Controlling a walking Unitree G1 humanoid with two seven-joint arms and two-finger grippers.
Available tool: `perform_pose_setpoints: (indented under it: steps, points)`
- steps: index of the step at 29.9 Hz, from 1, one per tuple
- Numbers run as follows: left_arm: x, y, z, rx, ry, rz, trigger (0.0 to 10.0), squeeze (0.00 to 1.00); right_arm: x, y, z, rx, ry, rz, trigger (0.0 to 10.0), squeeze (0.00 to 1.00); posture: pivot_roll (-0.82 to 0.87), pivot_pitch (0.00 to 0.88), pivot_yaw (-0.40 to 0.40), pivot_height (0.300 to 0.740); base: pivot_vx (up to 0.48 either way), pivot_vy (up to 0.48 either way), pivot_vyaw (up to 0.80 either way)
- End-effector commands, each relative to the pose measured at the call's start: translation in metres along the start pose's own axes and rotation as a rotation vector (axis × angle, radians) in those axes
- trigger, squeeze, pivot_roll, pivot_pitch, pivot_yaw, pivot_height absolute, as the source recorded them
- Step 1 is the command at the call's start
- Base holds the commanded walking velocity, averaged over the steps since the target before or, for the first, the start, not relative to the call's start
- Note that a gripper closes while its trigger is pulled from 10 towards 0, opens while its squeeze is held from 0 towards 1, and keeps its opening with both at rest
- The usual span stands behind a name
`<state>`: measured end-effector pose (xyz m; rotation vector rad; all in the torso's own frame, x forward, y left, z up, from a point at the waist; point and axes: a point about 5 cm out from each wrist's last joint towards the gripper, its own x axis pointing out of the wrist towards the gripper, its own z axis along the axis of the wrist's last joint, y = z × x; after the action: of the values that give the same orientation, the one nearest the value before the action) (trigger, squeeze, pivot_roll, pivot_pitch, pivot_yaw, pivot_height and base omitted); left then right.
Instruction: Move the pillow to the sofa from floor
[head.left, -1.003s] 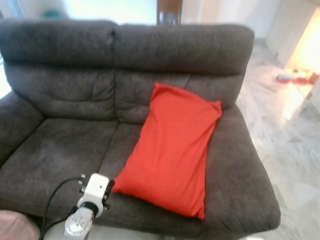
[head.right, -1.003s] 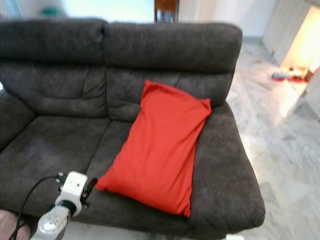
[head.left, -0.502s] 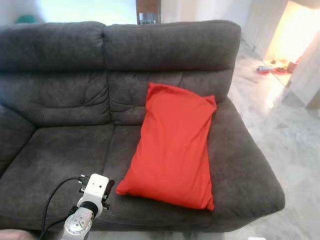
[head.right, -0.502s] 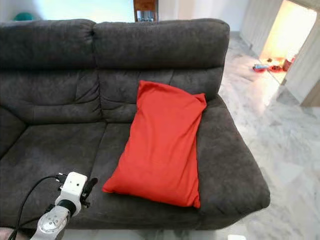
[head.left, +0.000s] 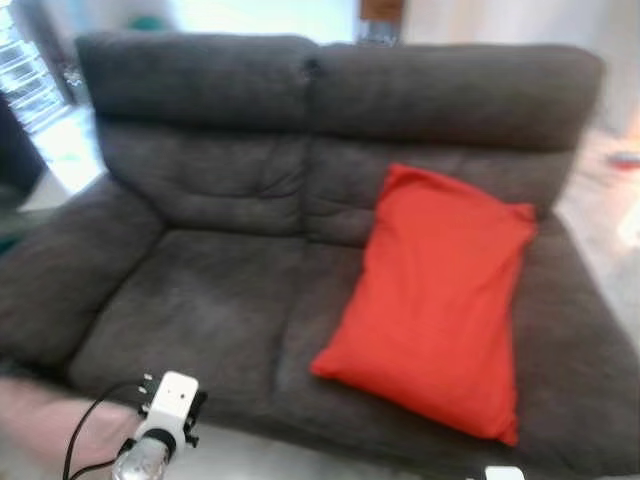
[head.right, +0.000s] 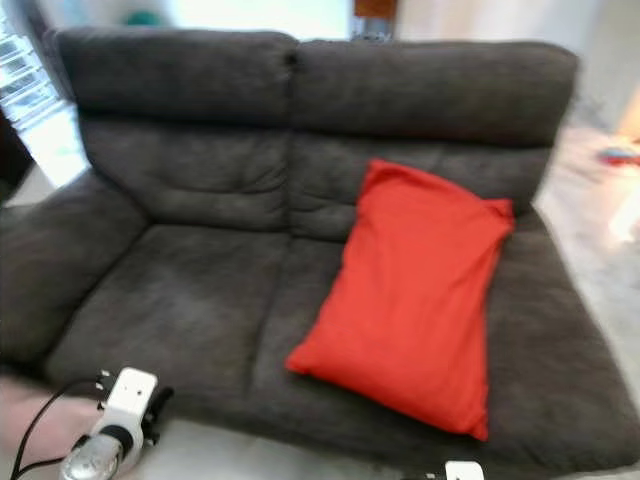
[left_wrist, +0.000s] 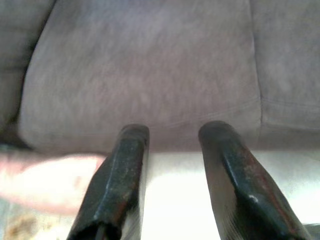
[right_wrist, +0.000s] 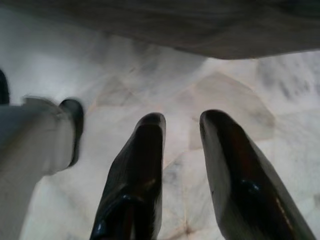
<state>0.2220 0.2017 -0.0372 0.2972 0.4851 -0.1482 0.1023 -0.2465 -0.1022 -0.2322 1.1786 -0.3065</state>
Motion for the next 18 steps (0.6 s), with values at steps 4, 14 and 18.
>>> perform_pose_setpoints:
  steps: [4,14,18]
  points:
    - [0.008,-0.004,0.006,0.021,-0.008,0.008,10.0,0.00,0.000,0.006,0.002,0.015,-0.005,0.015,10.0,0.00,0.14,0.070,0.016,0.740,0.000,0.000,0.00]
    - [-0.003,0.025,-0.006,0.015,0.003,0.037,10.0,0.00,0.000,0.007,0.003,0.004,-0.011,0.022,10.0,0.00,0.14,0.070,0.013,0.740,0.000,0.094,0.00]
    - [-0.007,0.031,-0.011,0.011,0.019,0.044,10.0,0.00,0.000,0.007,0.003,0.007,-0.010,0.024,10.0,0.00,0.14,0.069,0.012,0.740,0.000,0.000,0.00]
